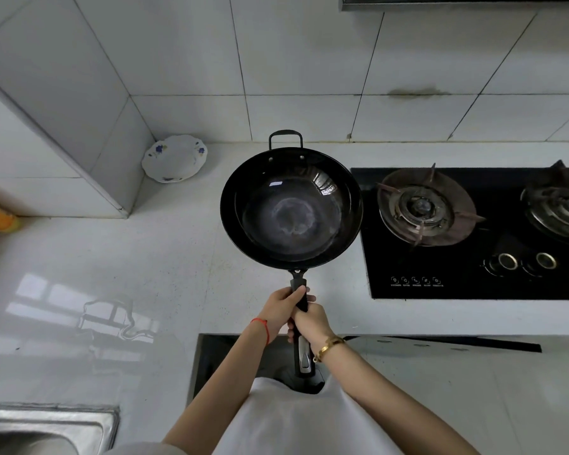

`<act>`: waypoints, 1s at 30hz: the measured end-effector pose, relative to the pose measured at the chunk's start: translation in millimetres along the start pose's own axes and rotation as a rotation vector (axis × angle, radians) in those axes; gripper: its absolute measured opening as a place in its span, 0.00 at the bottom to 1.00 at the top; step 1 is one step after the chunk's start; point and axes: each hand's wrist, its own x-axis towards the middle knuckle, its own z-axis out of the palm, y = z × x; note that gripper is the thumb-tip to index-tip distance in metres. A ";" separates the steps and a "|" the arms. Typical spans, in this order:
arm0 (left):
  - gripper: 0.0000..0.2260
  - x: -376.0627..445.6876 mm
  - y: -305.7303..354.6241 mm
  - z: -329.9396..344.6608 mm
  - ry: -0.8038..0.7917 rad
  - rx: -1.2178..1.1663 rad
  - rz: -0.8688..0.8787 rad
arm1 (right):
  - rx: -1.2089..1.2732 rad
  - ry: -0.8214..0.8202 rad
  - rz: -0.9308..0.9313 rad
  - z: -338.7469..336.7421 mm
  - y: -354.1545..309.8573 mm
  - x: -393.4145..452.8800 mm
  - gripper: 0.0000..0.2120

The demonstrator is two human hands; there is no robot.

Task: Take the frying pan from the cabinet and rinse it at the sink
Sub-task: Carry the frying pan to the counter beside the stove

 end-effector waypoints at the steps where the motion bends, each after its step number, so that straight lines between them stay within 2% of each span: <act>1: 0.14 -0.2 0.5 -0.5 -0.009 -0.021 0.009 | 0.004 0.021 -0.003 1.9 0.8 0.6 0.11; 5: 0.13 2.5 0.1 -1.3 0.011 0.006 0.046 | -0.012 0.100 -0.049 7.4 3.4 4.1 0.07; 8: 0.11 5.8 -2.2 -0.1 0.032 0.015 0.069 | -0.021 0.132 -0.086 8.7 4.4 3.6 0.08; 17: 0.11 -6.0 -2.6 4.6 0.078 0.017 0.127 | -0.068 0.143 -0.139 7.3 6.1 -3.8 0.08; 22: 0.13 -20.1 -2.3 6.9 0.148 -0.060 0.162 | -0.132 0.083 -0.222 3.8 4.4 -11.8 0.08; 30: 0.15 -58.5 -16.2 24.1 0.314 -0.232 0.190 | -0.282 -0.122 -0.313 -11.4 12.0 -31.8 0.09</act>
